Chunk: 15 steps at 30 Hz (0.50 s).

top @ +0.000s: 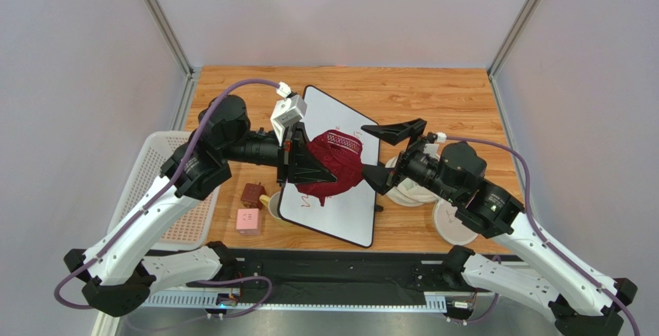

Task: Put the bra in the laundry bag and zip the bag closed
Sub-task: Adjust the bra.

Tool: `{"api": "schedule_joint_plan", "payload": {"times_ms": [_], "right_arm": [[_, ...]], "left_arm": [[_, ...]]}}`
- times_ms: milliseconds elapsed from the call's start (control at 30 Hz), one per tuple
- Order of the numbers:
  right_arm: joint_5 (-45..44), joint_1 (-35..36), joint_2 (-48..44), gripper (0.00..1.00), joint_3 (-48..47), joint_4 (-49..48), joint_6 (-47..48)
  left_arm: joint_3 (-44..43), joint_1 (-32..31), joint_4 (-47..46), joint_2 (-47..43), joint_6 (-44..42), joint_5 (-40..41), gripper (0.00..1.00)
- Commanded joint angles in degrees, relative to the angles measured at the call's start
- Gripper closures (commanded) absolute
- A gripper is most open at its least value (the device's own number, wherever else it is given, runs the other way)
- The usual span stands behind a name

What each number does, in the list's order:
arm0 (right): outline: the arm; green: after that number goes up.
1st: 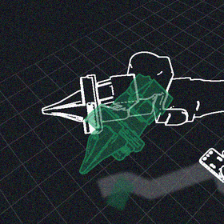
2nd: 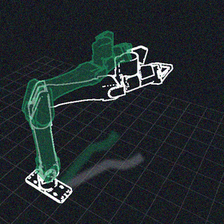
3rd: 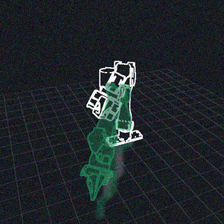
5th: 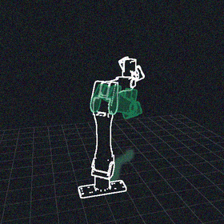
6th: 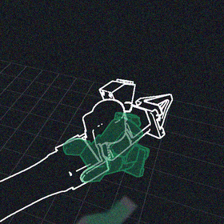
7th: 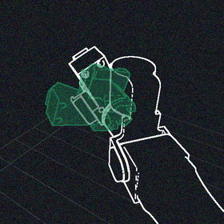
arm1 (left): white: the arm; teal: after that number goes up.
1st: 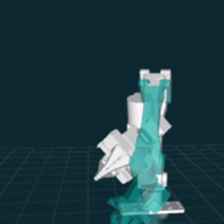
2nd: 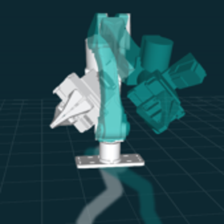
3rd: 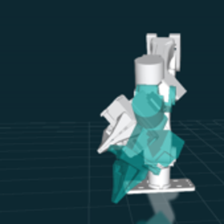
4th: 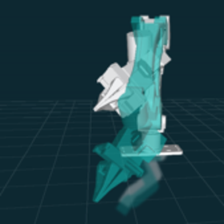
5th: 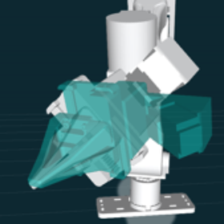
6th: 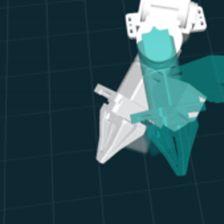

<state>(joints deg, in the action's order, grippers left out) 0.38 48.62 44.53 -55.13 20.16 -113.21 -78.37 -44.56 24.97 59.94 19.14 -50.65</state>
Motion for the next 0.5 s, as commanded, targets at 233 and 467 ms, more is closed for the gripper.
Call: {"api": "schedule_joint_plan", "payload": {"times_ms": [233,467], "right_arm": [[9.0,-0.7,0.6,0.0,0.4,-16.1,15.5],[15.0,-0.8,-0.8,0.0,2.5,-24.7,22.7]], "left_arm": [[2.7,-0.4,-4.9,-1.2,4.0,-7.3,1.0],[4.3,-0.4,-8.2,-2.5,8.9,-7.2,1.0]]}}
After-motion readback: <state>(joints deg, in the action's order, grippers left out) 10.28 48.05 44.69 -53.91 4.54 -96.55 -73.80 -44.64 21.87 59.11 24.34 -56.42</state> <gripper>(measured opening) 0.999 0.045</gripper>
